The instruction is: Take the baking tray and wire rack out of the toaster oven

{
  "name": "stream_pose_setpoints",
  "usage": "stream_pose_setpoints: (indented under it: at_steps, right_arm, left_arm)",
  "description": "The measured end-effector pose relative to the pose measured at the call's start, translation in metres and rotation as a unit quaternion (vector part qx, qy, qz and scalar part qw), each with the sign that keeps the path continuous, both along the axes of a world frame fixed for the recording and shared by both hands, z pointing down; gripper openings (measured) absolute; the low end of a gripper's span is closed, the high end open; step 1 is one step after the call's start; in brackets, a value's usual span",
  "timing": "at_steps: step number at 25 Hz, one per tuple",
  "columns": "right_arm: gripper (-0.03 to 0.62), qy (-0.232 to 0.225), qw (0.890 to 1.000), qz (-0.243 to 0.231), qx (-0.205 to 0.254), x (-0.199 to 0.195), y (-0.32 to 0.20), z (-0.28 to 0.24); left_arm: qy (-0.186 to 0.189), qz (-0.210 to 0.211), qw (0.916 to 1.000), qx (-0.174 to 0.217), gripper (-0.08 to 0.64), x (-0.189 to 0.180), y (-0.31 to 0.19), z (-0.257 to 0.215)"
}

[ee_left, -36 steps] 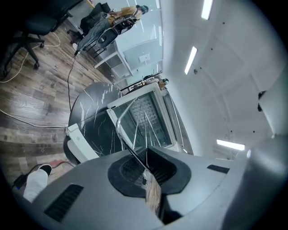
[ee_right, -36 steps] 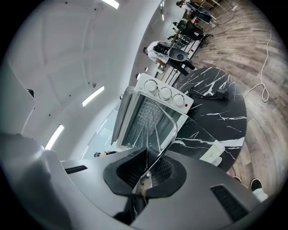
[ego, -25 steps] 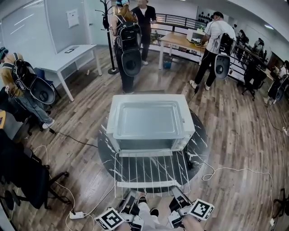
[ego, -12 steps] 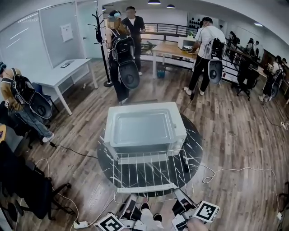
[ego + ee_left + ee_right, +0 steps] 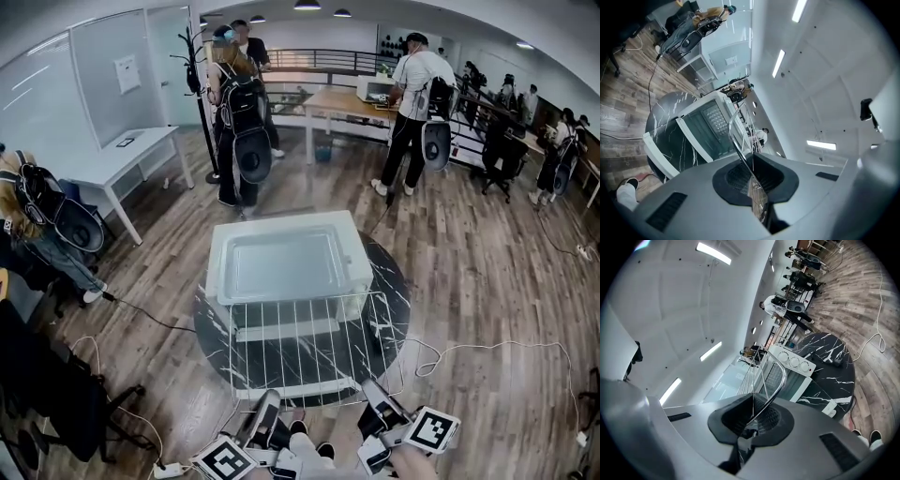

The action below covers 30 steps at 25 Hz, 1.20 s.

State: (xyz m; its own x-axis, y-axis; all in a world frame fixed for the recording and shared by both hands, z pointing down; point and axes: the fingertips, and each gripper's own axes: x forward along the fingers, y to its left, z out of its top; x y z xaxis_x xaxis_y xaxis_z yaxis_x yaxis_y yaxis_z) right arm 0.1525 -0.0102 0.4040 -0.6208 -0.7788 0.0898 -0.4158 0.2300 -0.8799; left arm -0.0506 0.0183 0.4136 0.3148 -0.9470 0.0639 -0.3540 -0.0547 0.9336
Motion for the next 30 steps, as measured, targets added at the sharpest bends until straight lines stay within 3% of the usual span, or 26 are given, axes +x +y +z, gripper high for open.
stream_pose_setpoints:
  at_steps: [12,30]
  right_arm:
    - [0.005,0.008,0.999,-0.022,0.026,-0.020,-0.043,-0.020]
    - [0.004,0.016,0.999,-0.008,-0.036,-0.042,-0.102,0.003]
  left_arm:
    - [0.000,-0.004,0.9993,0.036,0.006,-0.001,-0.023,-0.027]
    - [0.004,-0.004,1.0000,-0.003,0.006,-0.029,-0.087,-0.010]
